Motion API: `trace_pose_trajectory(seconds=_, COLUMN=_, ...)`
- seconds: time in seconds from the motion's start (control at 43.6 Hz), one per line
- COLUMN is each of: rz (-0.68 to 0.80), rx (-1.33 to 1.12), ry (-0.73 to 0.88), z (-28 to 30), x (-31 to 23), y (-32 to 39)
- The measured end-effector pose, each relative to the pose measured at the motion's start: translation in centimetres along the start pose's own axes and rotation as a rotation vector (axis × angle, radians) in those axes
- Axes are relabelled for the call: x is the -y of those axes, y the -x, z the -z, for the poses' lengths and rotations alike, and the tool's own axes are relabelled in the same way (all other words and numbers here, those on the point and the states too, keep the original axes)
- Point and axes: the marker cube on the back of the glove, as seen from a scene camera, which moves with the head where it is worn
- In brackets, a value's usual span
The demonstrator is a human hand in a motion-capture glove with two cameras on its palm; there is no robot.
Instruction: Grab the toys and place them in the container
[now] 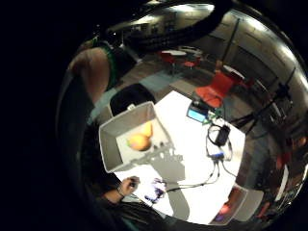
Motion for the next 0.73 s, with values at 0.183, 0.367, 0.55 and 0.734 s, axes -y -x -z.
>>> trace_pose_trajectory(seconds=0.183, rz=0.014, rx=-0.109, ry=0.084, z=0.1, x=-8.2, y=-3.7)
trace_pose_trajectory(seconds=0.367, rz=-0.040, rx=-0.139, ry=0.138, z=-0.4, x=-14.5, y=-8.0)
trace_pose_trajectory(seconds=0.55, rz=-0.089, rx=-0.162, ry=0.236, z=-2.6, x=-20.9, y=-11.6)
trace_pose_trajectory(seconds=0.734, rz=-0.144, rx=-0.233, ry=0.245, z=-4.5, x=-25.0, y=-13.9)
